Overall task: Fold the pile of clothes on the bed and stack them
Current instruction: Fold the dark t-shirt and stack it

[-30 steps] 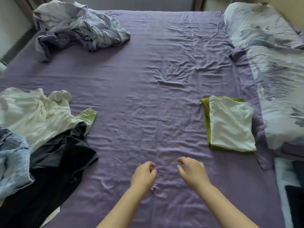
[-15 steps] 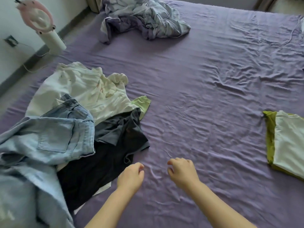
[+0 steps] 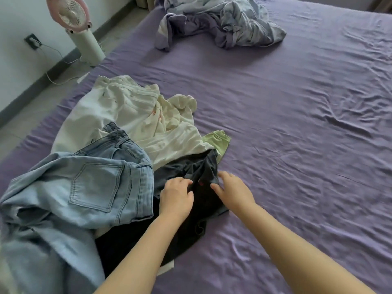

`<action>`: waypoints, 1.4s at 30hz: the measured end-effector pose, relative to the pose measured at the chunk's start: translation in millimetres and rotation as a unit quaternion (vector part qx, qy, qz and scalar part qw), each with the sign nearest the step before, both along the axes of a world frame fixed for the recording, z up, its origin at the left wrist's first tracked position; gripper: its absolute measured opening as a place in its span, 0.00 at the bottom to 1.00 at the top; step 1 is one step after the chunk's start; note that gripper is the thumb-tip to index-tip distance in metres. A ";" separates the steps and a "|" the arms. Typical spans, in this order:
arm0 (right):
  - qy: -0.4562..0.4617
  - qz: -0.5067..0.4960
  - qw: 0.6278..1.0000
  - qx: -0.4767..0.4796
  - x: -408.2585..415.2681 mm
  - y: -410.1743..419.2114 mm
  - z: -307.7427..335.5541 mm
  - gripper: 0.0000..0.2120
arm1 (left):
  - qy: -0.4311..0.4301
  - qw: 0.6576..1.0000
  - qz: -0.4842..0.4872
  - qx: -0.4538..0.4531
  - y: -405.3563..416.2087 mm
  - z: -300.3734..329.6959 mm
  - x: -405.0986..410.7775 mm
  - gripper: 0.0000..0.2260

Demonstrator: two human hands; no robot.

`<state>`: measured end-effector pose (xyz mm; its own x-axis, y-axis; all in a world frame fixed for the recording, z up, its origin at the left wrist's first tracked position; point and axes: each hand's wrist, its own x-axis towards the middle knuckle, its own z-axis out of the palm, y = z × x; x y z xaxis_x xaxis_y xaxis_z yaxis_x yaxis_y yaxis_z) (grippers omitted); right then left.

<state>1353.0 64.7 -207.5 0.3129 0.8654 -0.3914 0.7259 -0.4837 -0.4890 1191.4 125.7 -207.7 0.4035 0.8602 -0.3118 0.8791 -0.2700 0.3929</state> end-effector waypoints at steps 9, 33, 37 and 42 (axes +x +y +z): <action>0.118 -0.142 0.983 -0.014 -1.7 9.7 -16.3 0.16 | 0.036 0.998 0.006 -0.055 19.7 -3.2 -0.9 0.20; 0.279 -0.046 0.926 0.250 132.4 -186.1 289.1 0.09 | -0.390 0.825 0.135 -0.386 -134.2 290.8 185.0 0.10; 0.155 -0.067 0.938 0.303 177.4 -225.4 338.3 0.09 | -0.420 0.845 -0.003 -0.330 -153.2 338.2 200.0 0.08; 0.074 -0.004 0.949 0.306 211.3 -254.5 383.3 0.20 | -0.407 0.847 -0.145 -0.309 -179.8 402.3 223.1 0.07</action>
